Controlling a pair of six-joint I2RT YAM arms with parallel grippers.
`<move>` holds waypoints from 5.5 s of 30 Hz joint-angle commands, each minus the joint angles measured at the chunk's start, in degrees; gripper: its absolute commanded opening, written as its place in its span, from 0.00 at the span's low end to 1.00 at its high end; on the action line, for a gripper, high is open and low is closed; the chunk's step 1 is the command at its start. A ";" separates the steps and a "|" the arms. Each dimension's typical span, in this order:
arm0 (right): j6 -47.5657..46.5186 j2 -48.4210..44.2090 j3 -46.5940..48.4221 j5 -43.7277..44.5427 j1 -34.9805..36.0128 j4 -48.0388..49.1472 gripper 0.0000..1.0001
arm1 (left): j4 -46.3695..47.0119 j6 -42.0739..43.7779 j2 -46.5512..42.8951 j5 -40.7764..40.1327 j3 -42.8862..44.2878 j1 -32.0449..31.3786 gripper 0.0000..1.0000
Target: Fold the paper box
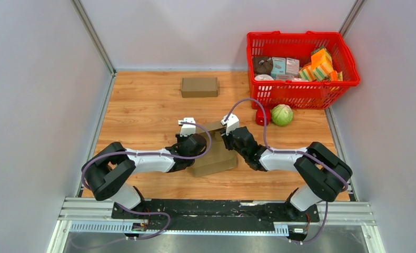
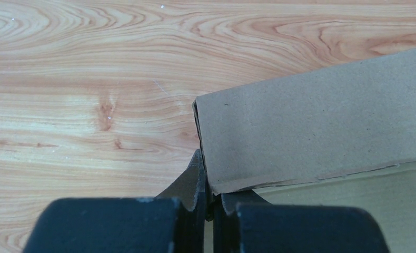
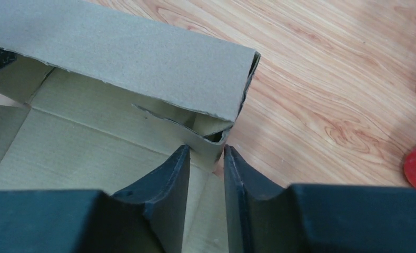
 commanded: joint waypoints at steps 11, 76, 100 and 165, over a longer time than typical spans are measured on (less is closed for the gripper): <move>-0.16 8.38 -0.19 2.80 0.36 21.99 0.40 | -2.58 2.24 2.82 0.83 2.20 -0.18 0.00; 30.07 -13.48 2.54 -19.97 -7.11 -40.40 0.70 | -19.46 -5.14 3.43 9.44 8.79 1.32 0.00; 27.08 7.59 29.09 -37.80 -21.70 -37.24 0.47 | -17.44 -3.64 4.93 8.65 8.62 1.32 0.00; 34.82 -8.41 10.44 -35.51 -10.63 -51.65 0.06 | -29.41 23.14 -22.51 38.10 12.66 -13.88 0.62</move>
